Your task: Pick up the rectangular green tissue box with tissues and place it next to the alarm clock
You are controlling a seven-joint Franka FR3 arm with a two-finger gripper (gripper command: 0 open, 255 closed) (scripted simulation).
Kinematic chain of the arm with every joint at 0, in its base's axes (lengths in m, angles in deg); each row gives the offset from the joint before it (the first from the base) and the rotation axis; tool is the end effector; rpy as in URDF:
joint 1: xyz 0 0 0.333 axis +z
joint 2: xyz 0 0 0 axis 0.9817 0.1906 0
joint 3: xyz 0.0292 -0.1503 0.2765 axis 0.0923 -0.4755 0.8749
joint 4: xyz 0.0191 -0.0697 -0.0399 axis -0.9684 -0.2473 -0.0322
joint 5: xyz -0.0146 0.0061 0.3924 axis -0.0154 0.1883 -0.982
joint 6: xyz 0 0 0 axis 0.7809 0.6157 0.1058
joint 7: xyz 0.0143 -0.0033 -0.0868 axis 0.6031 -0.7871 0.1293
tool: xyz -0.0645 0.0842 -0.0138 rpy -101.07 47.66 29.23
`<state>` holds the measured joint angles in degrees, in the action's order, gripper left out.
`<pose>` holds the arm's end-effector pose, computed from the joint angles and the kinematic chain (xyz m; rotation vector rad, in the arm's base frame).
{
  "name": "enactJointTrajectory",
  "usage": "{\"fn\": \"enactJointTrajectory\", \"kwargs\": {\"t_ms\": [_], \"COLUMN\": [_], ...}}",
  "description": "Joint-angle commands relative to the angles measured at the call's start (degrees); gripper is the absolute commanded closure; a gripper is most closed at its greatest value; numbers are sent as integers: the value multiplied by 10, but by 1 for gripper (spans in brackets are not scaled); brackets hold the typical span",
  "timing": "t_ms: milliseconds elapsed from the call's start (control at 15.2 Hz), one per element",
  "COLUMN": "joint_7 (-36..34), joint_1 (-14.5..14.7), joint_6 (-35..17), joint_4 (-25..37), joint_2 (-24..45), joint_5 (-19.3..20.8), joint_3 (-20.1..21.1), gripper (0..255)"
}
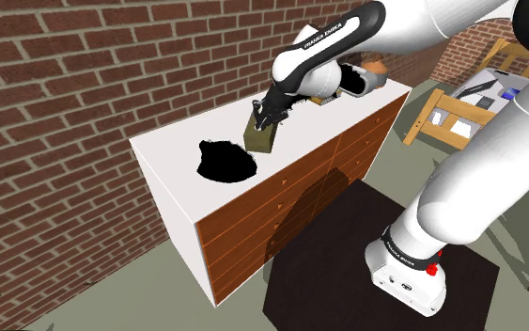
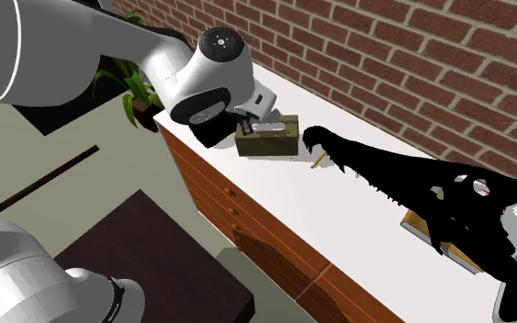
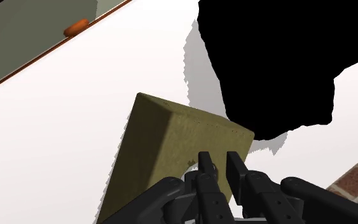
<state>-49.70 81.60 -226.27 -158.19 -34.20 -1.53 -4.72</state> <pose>0.4990 0.0018 0.3668 -2.6913 0.8104 -0.3818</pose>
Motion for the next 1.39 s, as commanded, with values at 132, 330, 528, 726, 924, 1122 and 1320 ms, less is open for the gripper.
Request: {"fn": "enactJointTrajectory", "kwargs": {"t_ms": [132,330,528,726,924,1122,1320], "joint_7": [-19,-34,-46,-57,-67,-77,-85], "joint_1": [-5,-8,-12,-15,-18,-20,-23], "joint_6": [28,50,73,96,119,142,164], "joint_4": [9,18,28,40,52,66,81], "joint_2": [-20,-34,-48,-60,-71,-81,-89], "joint_5": [20,34,47,57,66,74,81], "joint_3": [0,1,2,3,3,4,4], "gripper": [255,255,255,255,255,255,255]}}
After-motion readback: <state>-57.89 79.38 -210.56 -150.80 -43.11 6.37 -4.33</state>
